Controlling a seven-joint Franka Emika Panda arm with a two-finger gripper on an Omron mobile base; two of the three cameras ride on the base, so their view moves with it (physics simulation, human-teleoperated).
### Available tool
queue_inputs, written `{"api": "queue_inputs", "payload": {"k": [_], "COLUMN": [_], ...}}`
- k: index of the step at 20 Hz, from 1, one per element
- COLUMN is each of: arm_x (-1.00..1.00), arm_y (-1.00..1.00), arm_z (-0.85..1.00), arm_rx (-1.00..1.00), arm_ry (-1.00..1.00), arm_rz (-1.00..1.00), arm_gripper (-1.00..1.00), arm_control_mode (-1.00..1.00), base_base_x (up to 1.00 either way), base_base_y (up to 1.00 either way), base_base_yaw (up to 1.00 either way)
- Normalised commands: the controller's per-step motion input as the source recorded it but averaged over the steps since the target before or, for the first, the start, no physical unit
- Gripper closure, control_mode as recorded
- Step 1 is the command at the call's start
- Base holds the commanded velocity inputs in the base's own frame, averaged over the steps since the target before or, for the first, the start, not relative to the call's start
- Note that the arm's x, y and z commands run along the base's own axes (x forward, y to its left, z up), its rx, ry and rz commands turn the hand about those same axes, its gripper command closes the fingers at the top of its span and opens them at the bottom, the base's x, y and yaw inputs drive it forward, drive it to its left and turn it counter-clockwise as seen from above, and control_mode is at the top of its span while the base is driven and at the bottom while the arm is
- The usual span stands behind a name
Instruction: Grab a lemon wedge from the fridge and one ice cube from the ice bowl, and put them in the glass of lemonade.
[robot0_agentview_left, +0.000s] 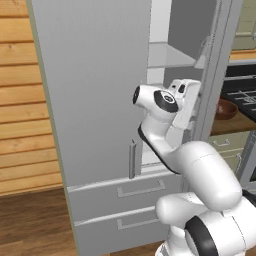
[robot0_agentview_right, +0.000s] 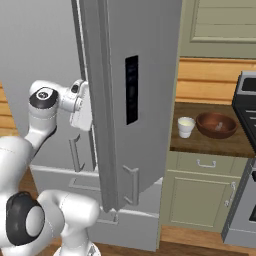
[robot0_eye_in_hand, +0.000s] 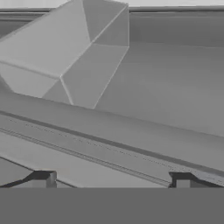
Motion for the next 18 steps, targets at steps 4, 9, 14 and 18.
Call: {"api": "queue_inputs", "payload": {"k": [4,9,14,18], "arm_x": [-0.44,-0.12,0.0,0.0], "arm_y": [-0.49,-0.51,-0.61,-0.59], "arm_z": [0.0,0.01,0.0,0.0], "arm_rx": [0.0,0.0,0.0,0.0], "arm_ry": [0.01,0.01,0.0,0.0], "arm_rz": [-0.08,-0.07,-0.02,-0.02], "arm_gripper": [-1.0,-1.0,-1.0,-1.0], "arm_control_mode": [-1.0,-1.0,-1.0,-1.0], "base_base_x": [0.0,0.0,0.0,0.0], "base_base_y": [0.0,0.0,0.0,0.0], "base_base_yaw": [0.0,0.0,0.0,0.0]}}
